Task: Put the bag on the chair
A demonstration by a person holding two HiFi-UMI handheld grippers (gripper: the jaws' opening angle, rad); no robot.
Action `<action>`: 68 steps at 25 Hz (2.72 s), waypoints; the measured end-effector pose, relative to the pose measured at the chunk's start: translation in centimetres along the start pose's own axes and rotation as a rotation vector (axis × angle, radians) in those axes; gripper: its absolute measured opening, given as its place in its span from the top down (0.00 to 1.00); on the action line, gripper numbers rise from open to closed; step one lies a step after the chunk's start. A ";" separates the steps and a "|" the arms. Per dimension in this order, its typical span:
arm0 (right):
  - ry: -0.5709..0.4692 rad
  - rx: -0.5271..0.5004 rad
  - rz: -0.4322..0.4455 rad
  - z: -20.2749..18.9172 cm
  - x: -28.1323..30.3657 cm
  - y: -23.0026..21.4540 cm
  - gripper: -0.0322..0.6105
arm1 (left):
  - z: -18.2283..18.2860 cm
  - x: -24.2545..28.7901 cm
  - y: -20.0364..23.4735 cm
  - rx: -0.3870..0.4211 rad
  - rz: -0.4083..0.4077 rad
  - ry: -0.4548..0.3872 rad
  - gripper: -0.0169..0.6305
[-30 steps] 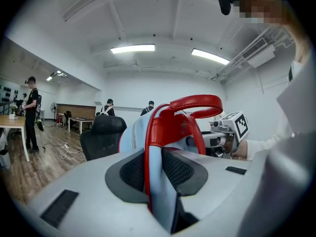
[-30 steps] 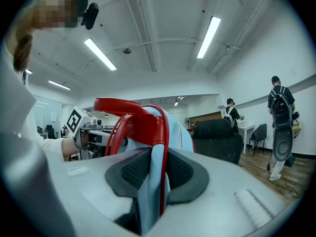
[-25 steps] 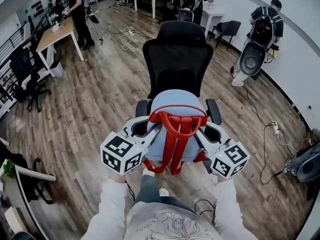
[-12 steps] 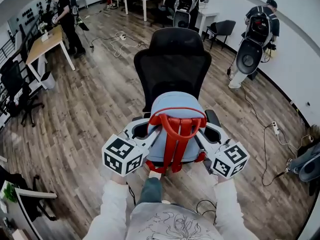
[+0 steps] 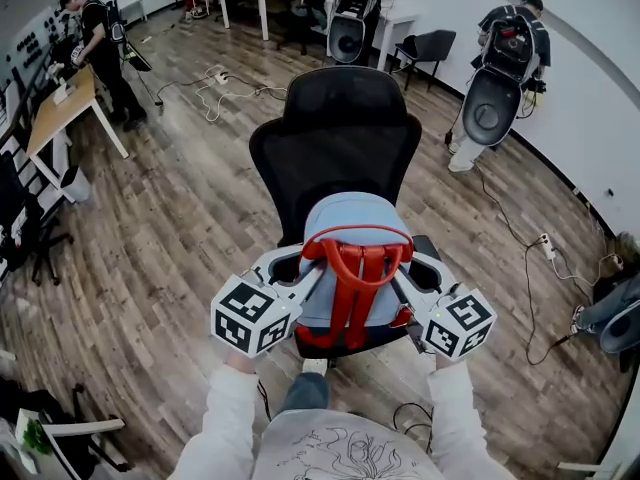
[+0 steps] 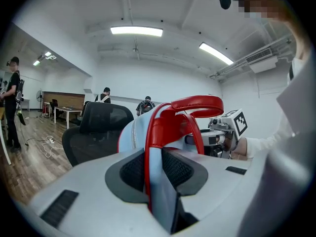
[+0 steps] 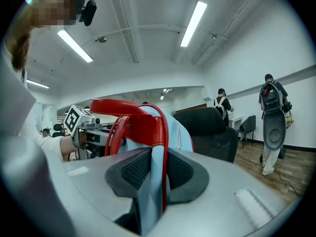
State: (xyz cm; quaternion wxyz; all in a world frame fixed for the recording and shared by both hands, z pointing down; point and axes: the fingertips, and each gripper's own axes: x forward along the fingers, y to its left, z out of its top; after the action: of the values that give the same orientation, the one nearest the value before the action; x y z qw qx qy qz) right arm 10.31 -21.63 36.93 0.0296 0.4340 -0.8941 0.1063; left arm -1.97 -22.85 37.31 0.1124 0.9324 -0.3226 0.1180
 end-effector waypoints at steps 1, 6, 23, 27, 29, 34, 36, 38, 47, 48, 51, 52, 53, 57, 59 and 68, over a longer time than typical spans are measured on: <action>0.008 0.008 -0.008 -0.3 0.8 -0.6 0.80 | -0.2 0.7 0.8 -0.001 -0.004 0.009 0.83; 0.055 0.050 -0.042 -2.0 4.2 -3.5 0.80 | -1.4 4.0 4.4 -0.014 -0.025 0.051 0.83; 0.214 0.128 -0.105 -10.5 9.6 -9.3 0.80 | -9.2 11.3 10.0 -0.089 -0.089 0.203 0.84; 0.260 0.138 -0.105 -12.5 10.3 -10.5 0.80 | -11.1 12.8 10.6 -0.108 -0.087 0.244 0.83; 0.277 0.147 -0.101 -13.4 10.7 -11.2 0.80 | -11.8 13.6 10.9 -0.109 -0.083 0.263 0.83; 0.335 0.157 -0.081 -16.3 11.7 -12.9 0.80 | -14.5 15.5 11.9 -0.113 -0.067 0.318 0.83; 0.366 0.155 -0.071 -17.7 12.2 -13.5 0.80 | -15.8 16.2 12.2 -0.117 -0.060 0.344 0.83; 0.393 0.153 -0.062 -19.1 12.8 -14.2 0.80 | -17.2 17.0 12.7 -0.115 -0.057 0.370 0.83; 0.505 0.162 -0.033 -25.7 14.3 -15.9 0.80 | -23.5 19.4 14.0 -0.124 -0.059 0.477 0.83; 0.515 0.166 -0.029 -26.5 14.5 -16.2 0.80 | -24.2 19.8 14.1 -0.124 -0.063 0.486 0.83; 0.548 0.173 -0.023 -28.6 14.7 -17.0 0.80 | -26.1 21.0 14.4 -0.123 -0.075 0.515 0.83; 0.557 0.175 -0.023 -29.3 14.7 -17.3 0.80 | -26.8 21.3 14.4 -0.122 -0.077 0.525 0.84; 0.564 0.177 -0.024 -29.9 14.8 -17.5 0.80 | -27.4 21.6 14.5 -0.121 -0.078 0.534 0.83; 0.594 0.172 -0.027 -32.4 15.3 -18.4 0.80 | -29.8 22.6 14.7 -0.128 -0.083 0.572 0.83; 0.606 0.166 -0.025 -33.5 15.4 -18.9 0.80 | -30.8 23.1 14.8 -0.132 -0.084 0.586 0.83; 0.648 0.144 -0.008 -38.4 15.6 -19.7 0.79 | -35.5 24.5 14.9 -0.117 -0.076 0.634 0.83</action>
State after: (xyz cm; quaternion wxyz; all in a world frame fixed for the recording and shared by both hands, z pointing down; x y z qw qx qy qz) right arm 14.52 -37.19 79.88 0.2821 0.3820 -0.8268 0.3017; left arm 2.11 -38.24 80.07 0.2650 0.8525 -0.2429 0.3795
